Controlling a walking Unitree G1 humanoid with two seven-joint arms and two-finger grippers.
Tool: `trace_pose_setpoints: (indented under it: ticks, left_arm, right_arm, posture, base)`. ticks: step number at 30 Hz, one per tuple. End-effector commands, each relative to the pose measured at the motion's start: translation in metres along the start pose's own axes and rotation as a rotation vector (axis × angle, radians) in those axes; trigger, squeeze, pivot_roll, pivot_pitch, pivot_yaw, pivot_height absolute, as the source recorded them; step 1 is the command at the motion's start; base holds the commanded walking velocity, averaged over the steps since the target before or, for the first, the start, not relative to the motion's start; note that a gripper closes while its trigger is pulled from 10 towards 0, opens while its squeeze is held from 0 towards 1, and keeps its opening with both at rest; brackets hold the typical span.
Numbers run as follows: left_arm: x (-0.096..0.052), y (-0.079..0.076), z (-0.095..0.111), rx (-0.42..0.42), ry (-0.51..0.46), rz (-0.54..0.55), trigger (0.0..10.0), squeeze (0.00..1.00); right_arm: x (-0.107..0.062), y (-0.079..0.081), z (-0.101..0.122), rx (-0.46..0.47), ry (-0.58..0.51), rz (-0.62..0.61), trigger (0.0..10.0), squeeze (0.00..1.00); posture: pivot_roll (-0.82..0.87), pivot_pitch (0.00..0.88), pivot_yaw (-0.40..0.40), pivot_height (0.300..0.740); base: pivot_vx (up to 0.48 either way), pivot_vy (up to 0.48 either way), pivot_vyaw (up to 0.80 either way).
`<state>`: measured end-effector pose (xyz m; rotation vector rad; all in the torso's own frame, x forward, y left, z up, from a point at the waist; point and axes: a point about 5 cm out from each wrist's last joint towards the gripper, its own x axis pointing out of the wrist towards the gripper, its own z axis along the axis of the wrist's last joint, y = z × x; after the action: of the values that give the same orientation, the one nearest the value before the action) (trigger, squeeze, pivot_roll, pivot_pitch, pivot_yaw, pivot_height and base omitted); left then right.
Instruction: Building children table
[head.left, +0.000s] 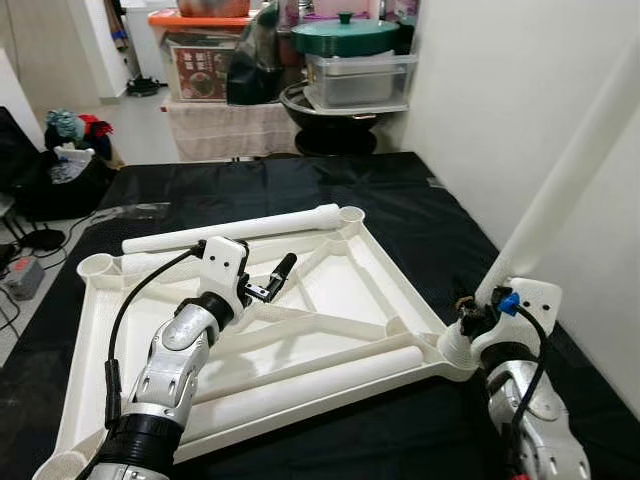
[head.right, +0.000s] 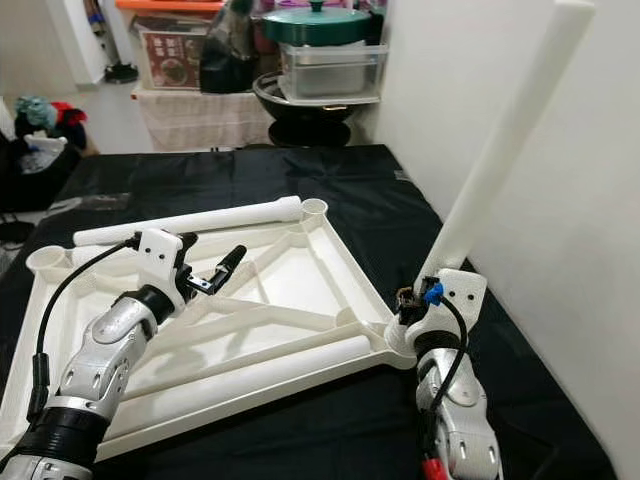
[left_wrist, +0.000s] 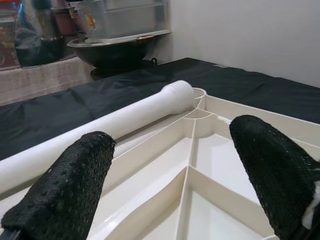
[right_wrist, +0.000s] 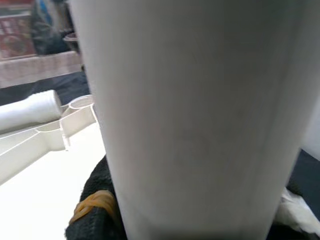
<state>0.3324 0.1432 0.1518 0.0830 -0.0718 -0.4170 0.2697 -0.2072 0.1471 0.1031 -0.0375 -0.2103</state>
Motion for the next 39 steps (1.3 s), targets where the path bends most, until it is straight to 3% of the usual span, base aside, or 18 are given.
trace_pose_setpoints:
  ticks: [1, 5, 12, 16, 22, 24, 25, 26, 27, 32, 35, 36, 39]
  left_arm:
    - [-0.001, 0.002, -0.003, 0.013, 0.014, 0.006, 10.0, 0.00]
    - [-0.001, 0.001, -0.003, 0.013, 0.010, 0.008, 10.0, 0.00]
    - [-0.003, 0.004, -0.004, 0.014, 0.011, 0.022, 10.0, 0.00]
    - [-0.001, 0.004, -0.004, 0.012, 0.007, 0.029, 10.0, 0.00]
    - [0.001, 0.003, -0.003, 0.013, 0.002, 0.023, 10.0, 0.00]
    - [0.001, 0.005, -0.003, 0.016, 0.003, 0.023, 10.0, 0.00]
    - [0.001, 0.005, -0.003, 0.016, 0.003, 0.023, 10.0, 0.00]
    - [0.001, 0.005, -0.002, 0.016, 0.003, 0.022, 10.0, 0.00]
    - [0.002, 0.005, -0.002, 0.017, 0.002, 0.020, 10.0, 0.00]
    - [0.003, 0.005, -0.002, 0.018, 0.000, 0.018, 10.0, 0.00]
    - [0.004, 0.004, -0.002, 0.017, -0.001, 0.015, 10.0, 0.00]
    - [0.005, 0.004, -0.002, 0.017, -0.002, 0.011, 10.0, 0.00]
    - [0.006, 0.004, -0.001, 0.019, -0.005, 0.008, 10.0, 0.00]
  right_arm:
    - [-0.005, -0.011, -0.018, -0.020, 0.098, -0.091, 10.0, 0.00]
    - [-0.008, -0.010, -0.026, -0.078, 0.159, -0.107, 10.0, 0.00]
    - [-0.008, -0.011, -0.027, -0.105, 0.173, -0.160, 10.0, 0.00]
    - [-0.007, -0.012, -0.022, -0.083, 0.154, -0.218, 10.0, 0.00]
    - [-0.010, -0.012, -0.015, -0.035, 0.094, -0.198, 10.0, 0.03]
    - [-0.010, -0.011, -0.005, -0.025, 0.035, -0.181, 10.0, 0.59]
    - [-0.010, -0.011, -0.005, -0.025, 0.035, -0.181, 10.0, 0.59]
    - [-0.010, -0.011, 0.002, -0.030, 0.000, -0.170, 10.0, 0.71]
    - [-0.010, -0.011, 0.009, -0.036, -0.033, -0.163, 10.0, 0.65]
    - [-0.010, -0.011, 0.020, -0.034, -0.083, -0.148, 10.0, 0.62]
    - [-0.010, -0.012, 0.031, -0.013, -0.141, -0.077, 10.0, 0.58]
    - [-0.010, -0.016, 0.036, -0.017, -0.163, -0.031, 10.0, 0.00]
    - [-0.008, -0.023, 0.046, -0.026, -0.195, 0.083, 10.0, 0.00]
  posture:
    - [-0.03, 0.000, -0.018, 0.740]
    - [-0.02, 0.000, -0.024, 0.740]
    - [-0.02, 0.000, -0.032, 0.740]
    - [-0.03, 0.000, -0.028, 0.740]
    - [-0.03, 0.000, -0.024, 0.740]
    - [-0.04, 0.000, -0.016, 0.740]
    - [-0.04, 0.000, -0.016, 0.740]
    - [-0.04, 0.000, -0.016, 0.740]
    - [-0.04, 0.000, -0.015, 0.740]
    - [-0.05, 0.000, -0.010, 0.740]
    - [-0.05, 0.000, -0.003, 0.740]
    - [-0.05, 0.000, -0.002, 0.740]
    - [-0.05, 0.000, -0.002, 0.740]
  base:
    - [0.000, 0.000, 0.00]
    - [0.000, 0.000, 0.00]
    - [0.000, 0.000, 0.00]
    - [0.000, 0.000, 0.00]
    - [0.000, 0.000, 0.00]
    - [0.000, 0.000, 0.00]
    - [0.000, 0.000, 0.00]
    - [0.000, 0.000, 0.00]
    - [0.000, 0.000, 0.00]
    - [0.000, 0.000, 0.00]
    - [0.000, 0.000, 0.00]
    - [0.000, 0.000, 0.00]
    - [0.000, 0.000, 0.00]
